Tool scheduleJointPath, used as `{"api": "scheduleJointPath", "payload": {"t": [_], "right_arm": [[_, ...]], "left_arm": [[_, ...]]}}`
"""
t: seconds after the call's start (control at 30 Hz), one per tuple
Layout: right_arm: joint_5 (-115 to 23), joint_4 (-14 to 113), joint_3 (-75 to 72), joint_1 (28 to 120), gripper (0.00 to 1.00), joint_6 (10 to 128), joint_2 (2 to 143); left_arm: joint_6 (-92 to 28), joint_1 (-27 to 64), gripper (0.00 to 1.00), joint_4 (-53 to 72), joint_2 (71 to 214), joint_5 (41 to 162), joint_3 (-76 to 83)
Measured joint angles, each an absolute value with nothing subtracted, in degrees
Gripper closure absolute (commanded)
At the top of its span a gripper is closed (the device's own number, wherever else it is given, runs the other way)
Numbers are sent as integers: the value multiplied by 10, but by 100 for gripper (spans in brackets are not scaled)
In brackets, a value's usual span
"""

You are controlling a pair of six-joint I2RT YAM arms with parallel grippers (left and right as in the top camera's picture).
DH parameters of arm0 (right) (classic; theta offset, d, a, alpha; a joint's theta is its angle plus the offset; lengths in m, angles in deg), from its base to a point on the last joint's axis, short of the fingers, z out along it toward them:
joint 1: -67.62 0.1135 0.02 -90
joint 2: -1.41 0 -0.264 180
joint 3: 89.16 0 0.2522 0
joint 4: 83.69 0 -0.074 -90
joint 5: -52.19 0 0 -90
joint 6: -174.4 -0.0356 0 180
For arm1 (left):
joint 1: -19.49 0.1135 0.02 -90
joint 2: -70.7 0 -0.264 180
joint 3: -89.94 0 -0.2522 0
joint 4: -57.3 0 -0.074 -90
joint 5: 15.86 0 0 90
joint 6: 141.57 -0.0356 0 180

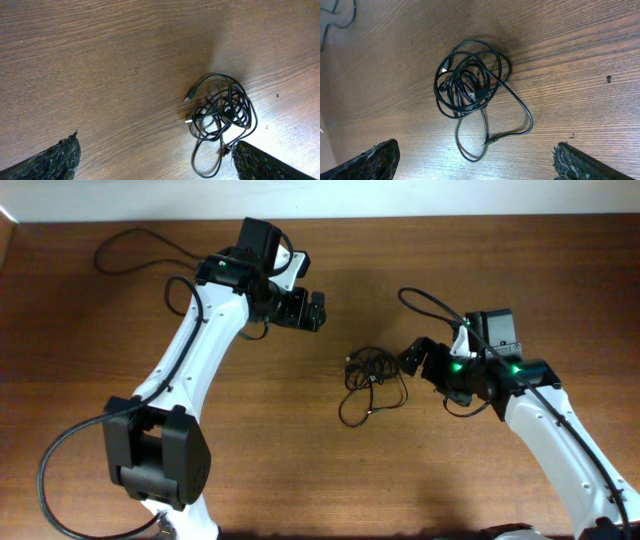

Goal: Untangle cables

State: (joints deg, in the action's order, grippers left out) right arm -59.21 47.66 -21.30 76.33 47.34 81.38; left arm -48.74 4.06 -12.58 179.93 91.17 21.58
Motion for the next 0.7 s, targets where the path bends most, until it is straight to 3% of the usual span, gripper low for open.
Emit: {"api": "scheduleJointPath", "payload": {"t": [0.03,0.1,0.33,0.7], "right_arm": [[-592,478,-213,763,19,473,814],[-592,498,-213,763,31,473,814],[-592,584,-213,818,31,462,910],[-592,672,-213,850,37,436,1013]], "left_arm": [[-487,41,1,-124,1799,910,215],[-483,41,1,-124,1799,886,215],[-414,50,1,-122,1799,802,214],[-410,65,1,-120,1799,794,214]]}}
